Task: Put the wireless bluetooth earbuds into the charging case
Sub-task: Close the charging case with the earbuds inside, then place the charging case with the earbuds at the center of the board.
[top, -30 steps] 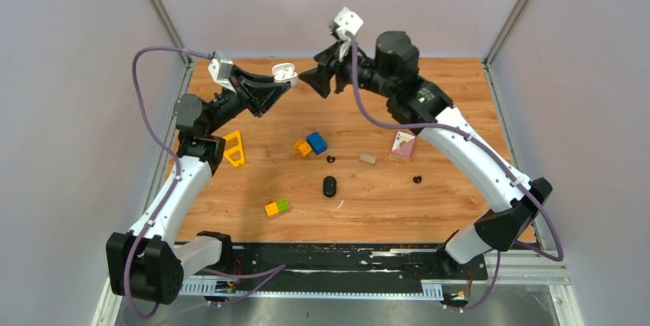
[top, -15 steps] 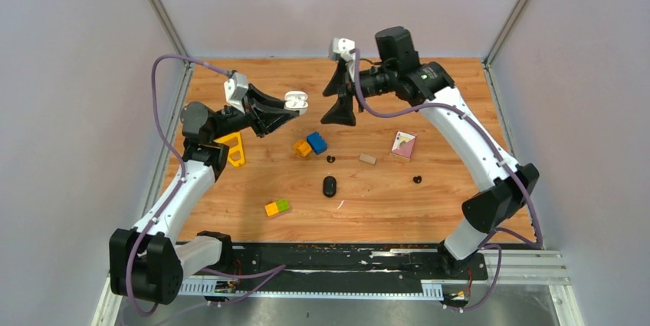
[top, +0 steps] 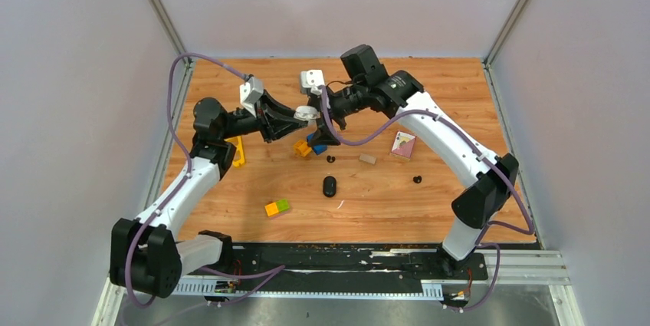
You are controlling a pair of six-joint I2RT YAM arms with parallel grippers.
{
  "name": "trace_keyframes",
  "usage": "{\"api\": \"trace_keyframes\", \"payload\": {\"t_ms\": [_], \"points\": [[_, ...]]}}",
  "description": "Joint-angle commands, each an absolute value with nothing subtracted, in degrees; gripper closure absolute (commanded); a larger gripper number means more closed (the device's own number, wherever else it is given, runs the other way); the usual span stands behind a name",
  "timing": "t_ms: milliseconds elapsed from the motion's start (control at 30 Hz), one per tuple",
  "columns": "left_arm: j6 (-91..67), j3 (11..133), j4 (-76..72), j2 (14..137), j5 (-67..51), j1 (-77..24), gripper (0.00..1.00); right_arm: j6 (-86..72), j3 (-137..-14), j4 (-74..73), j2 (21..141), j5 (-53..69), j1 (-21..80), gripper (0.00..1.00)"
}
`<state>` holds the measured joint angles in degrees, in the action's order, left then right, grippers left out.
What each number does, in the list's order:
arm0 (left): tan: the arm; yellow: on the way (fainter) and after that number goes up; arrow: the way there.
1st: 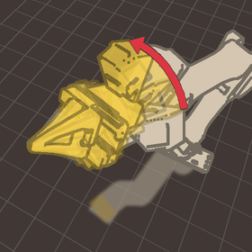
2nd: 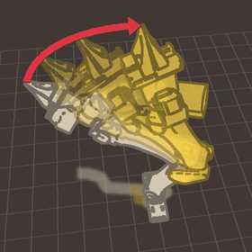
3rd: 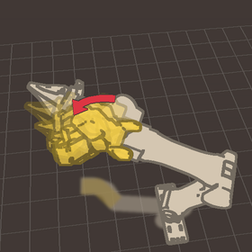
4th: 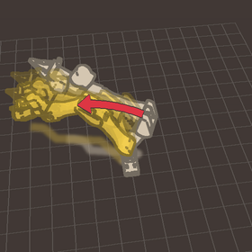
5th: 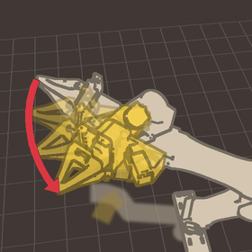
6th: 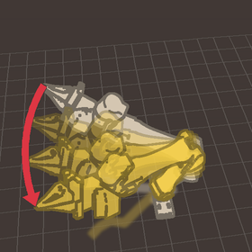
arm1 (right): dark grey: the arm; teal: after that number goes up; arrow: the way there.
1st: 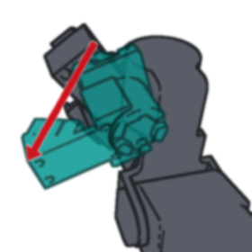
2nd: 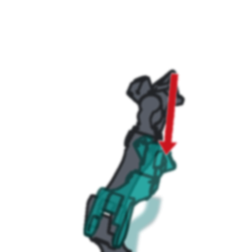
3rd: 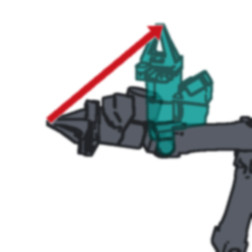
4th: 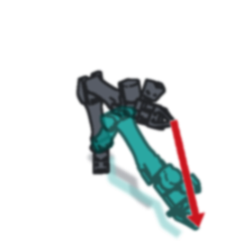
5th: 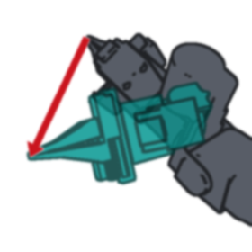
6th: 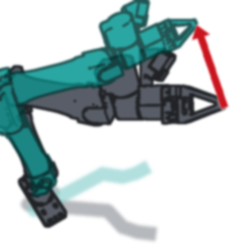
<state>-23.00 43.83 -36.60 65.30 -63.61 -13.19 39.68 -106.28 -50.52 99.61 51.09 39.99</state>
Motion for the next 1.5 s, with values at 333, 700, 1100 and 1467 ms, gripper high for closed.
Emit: {"api": "trace_keyframes", "payload": {"t_ms": [333,700,1100,1467], "points": [[-20.44,47.71,-23.11,74.31,-56.49,-15.95,1.0,28.59,-87.2,-36.37,79.12,30.69,29.39,0.16],[-17.59,53.76,-8.16,89.77,-50.35,-24.21,0.99,20.59,-68.98,-36.92,68.02,38.85,9.06,0.17],[-20.2,66.3,-1.98,110.93,-42.49,-30.73,0.91,22.59,-64.78,-38.65,63.39,36.31,8.45,0.17],[-15.64,71.71,3.26,116.0,-33.79,-31.82,0.71,22.59,-63.64,-37.47,63.88,36.26,8.25,0.17]]}}
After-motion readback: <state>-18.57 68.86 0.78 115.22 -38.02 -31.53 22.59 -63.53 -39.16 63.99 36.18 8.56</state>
